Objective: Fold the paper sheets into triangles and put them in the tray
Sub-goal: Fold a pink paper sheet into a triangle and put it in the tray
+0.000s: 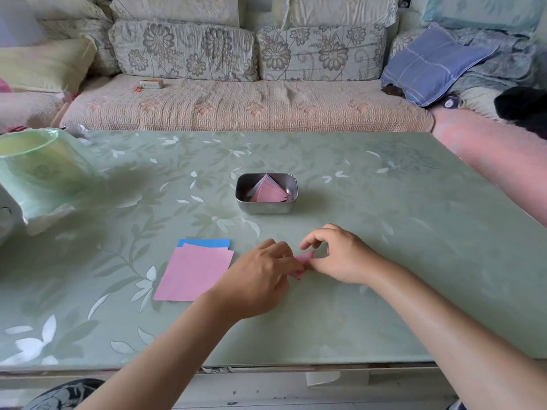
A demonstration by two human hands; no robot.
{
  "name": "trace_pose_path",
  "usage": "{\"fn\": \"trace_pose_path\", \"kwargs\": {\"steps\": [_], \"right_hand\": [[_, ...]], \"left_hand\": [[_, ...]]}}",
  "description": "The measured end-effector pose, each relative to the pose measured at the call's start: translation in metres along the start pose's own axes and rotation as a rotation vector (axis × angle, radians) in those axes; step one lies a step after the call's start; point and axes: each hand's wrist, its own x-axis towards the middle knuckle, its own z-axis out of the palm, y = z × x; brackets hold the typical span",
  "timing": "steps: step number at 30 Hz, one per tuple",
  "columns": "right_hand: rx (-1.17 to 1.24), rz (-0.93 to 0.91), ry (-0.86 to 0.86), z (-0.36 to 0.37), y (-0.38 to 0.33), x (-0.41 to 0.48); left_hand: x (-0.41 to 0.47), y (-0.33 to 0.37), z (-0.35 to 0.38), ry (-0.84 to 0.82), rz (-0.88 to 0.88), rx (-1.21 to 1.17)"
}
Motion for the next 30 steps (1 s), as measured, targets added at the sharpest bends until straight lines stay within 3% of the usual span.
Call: {"fn": "trace_pose_path", "kwargs": {"steps": [15, 30], "right_hand": [[0.148, 0.154, 0.041, 0.003, 0.001, 0.008], [0.073, 0.219, 0.107, 0.002, 0.001, 0.014]], "left_hand": [[-0.002, 0.001, 0.002, -0.047, 0.016, 0.053], [0.001, 0.002, 0.009, -0.044, -0.025, 0.079]]}}
